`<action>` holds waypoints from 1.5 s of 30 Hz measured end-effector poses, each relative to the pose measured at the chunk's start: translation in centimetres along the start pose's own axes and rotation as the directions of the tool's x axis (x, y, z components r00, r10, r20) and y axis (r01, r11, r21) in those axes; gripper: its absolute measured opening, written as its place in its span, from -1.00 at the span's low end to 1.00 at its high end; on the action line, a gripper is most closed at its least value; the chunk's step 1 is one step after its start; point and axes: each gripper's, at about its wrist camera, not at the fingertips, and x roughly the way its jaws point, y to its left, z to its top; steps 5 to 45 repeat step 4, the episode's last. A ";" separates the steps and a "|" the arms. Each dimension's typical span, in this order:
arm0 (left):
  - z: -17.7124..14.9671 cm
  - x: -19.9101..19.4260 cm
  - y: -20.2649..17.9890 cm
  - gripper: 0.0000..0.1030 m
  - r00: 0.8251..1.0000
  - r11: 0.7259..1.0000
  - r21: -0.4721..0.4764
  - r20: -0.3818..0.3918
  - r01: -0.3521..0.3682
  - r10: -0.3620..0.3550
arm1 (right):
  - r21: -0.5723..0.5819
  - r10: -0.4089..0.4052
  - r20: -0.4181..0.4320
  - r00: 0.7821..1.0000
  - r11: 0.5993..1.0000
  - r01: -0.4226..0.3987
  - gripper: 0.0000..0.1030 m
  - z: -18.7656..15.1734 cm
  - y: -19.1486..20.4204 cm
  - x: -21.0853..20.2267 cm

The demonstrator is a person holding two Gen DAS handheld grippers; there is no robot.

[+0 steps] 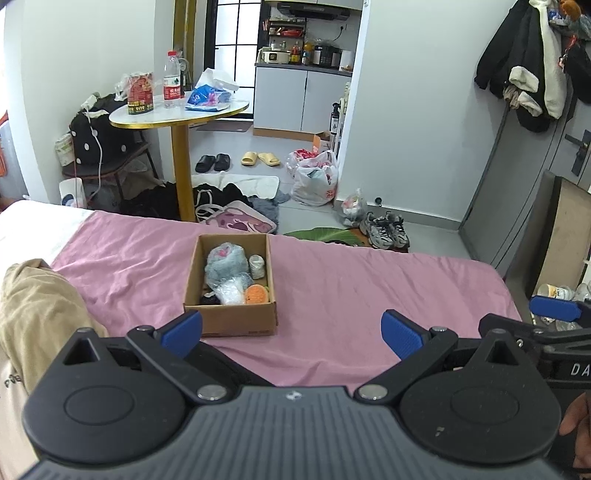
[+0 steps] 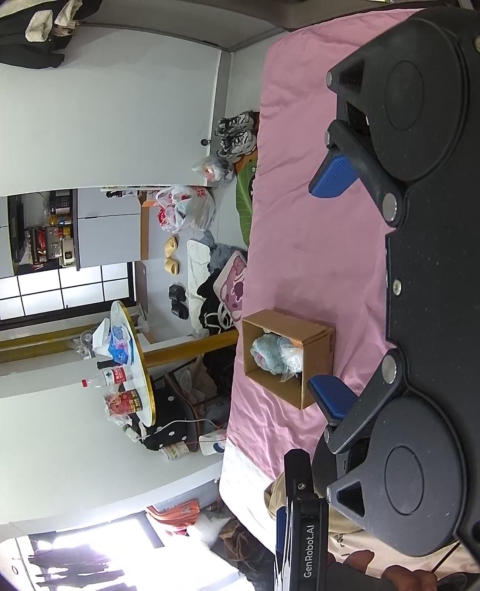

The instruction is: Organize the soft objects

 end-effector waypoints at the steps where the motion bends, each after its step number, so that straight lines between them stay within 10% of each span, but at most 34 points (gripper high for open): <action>1: 0.0 0.2 0.0 0.99 1.000 1.000 -0.001 0.000 0.003 -0.003 | 0.002 -0.002 -0.004 1.000 1.000 0.002 1.00 -0.1 0.1 0.1; 45: -0.1 0.9 0.4 0.98 1.000 1.000 0.001 0.006 0.006 -0.006 | 0.006 -0.004 -0.016 1.000 1.000 0.005 1.00 -0.2 0.2 0.7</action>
